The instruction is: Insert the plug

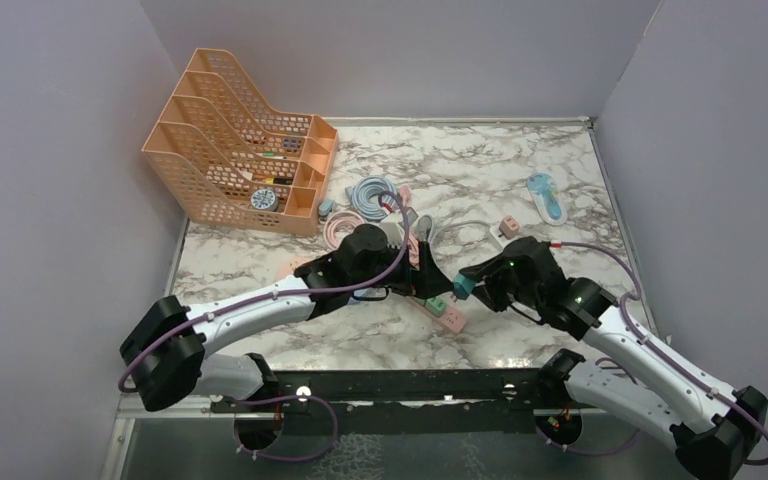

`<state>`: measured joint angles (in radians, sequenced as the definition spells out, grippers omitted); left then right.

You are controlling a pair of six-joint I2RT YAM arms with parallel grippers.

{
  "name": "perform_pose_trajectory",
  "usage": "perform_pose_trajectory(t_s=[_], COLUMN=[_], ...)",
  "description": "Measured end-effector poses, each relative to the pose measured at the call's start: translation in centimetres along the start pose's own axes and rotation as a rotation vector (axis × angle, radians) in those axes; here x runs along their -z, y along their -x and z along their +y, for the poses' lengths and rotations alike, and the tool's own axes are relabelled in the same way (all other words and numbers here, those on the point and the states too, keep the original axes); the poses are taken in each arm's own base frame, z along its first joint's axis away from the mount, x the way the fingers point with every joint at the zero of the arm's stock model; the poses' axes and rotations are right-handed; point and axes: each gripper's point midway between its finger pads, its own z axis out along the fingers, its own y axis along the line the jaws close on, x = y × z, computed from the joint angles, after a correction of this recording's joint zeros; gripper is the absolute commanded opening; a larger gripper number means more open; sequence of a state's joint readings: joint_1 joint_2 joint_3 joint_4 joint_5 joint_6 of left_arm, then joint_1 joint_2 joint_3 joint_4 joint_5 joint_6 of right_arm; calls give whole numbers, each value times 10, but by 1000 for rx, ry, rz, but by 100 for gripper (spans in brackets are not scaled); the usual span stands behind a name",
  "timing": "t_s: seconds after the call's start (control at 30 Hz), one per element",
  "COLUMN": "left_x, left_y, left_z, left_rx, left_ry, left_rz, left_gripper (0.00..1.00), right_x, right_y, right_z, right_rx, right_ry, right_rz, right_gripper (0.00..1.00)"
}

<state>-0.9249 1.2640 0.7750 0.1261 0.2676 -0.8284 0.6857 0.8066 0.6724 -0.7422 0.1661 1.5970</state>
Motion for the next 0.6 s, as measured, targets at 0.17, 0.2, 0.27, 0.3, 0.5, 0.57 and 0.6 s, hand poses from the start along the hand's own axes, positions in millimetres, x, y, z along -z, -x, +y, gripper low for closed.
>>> perform_pose_trajectory(t_s=[0.17,0.2,0.27,0.3,0.5,0.57,0.6], left_x=[-19,-23,-30,-32,-35,-36,-36], left_y=[-14,-18,-19,-19,-11,-9,-8], left_z=[-8,-10,-14,-15,-17,-15,-15], left_rx=[-1,-1,-3,-3,1,3,0], left_ry=[-25,-27,-33,-36,-26,-16,-14], left_rz=[28,38,43,41,-2,-13,-17], left_gripper=[64,61,56,53,30,22,19], right_x=[12,12,13,13,13,13,13], right_y=[-3,-4,-7,-8,-14,-14,-14], right_z=[25,27,32,34,39,40,40], right_rx=[-46,-47,-47,-46,-26,-17,-11], right_ry=[86,92,103,105,120,129,130], right_rz=[31,35,51,58,89,92,91], right_gripper=[30,30,30,30,35,43,49])
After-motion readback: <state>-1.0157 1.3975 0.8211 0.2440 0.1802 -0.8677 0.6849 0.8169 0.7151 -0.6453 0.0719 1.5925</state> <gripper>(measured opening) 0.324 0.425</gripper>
